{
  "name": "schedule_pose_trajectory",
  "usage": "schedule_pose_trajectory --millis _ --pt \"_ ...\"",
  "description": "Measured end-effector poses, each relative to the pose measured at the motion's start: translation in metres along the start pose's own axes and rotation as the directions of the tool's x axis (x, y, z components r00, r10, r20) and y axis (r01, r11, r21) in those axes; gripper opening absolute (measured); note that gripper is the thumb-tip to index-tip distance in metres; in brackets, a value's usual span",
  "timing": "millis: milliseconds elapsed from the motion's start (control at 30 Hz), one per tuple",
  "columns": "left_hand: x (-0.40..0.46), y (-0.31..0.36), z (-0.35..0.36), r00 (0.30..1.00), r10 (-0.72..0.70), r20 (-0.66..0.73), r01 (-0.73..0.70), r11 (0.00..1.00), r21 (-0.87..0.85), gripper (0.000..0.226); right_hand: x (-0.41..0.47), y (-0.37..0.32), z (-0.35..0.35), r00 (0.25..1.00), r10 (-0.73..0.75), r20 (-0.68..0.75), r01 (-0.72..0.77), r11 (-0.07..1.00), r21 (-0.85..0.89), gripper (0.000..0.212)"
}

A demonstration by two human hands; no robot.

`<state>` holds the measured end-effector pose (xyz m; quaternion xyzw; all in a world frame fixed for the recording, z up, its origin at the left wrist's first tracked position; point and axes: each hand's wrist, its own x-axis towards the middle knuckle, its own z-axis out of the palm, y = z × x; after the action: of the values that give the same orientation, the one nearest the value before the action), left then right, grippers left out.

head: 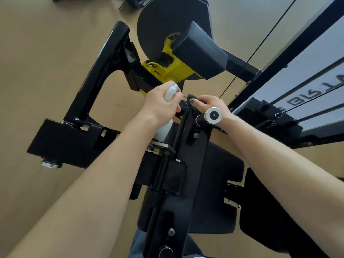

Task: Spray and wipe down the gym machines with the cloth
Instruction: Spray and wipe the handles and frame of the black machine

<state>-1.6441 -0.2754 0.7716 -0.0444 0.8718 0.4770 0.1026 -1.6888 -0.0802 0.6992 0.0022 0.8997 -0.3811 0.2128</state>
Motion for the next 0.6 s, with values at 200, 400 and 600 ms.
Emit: schedule_pose_trajectory --millis 200,400,600 --pt "-0.006 0.022 -0.002 0.987 0.147 -0.064 -0.15 0.988 -0.047 0.021 -0.05 0.008 0.051 0.838 0.358 -0.411 -0.074 0.822 0.565 0.024" --pt "-0.015 0.058 -0.001 0.96 0.202 -0.194 -0.22 0.972 -0.078 0.015 -0.119 -0.007 0.09 0.784 0.431 -0.447 -0.112 0.807 0.58 0.036" --pt "-0.031 0.069 0.008 0.96 0.157 -0.231 -0.184 0.977 -0.104 0.016 -0.182 0.002 0.132 0.818 0.4 -0.412 -0.081 0.791 0.607 0.049"
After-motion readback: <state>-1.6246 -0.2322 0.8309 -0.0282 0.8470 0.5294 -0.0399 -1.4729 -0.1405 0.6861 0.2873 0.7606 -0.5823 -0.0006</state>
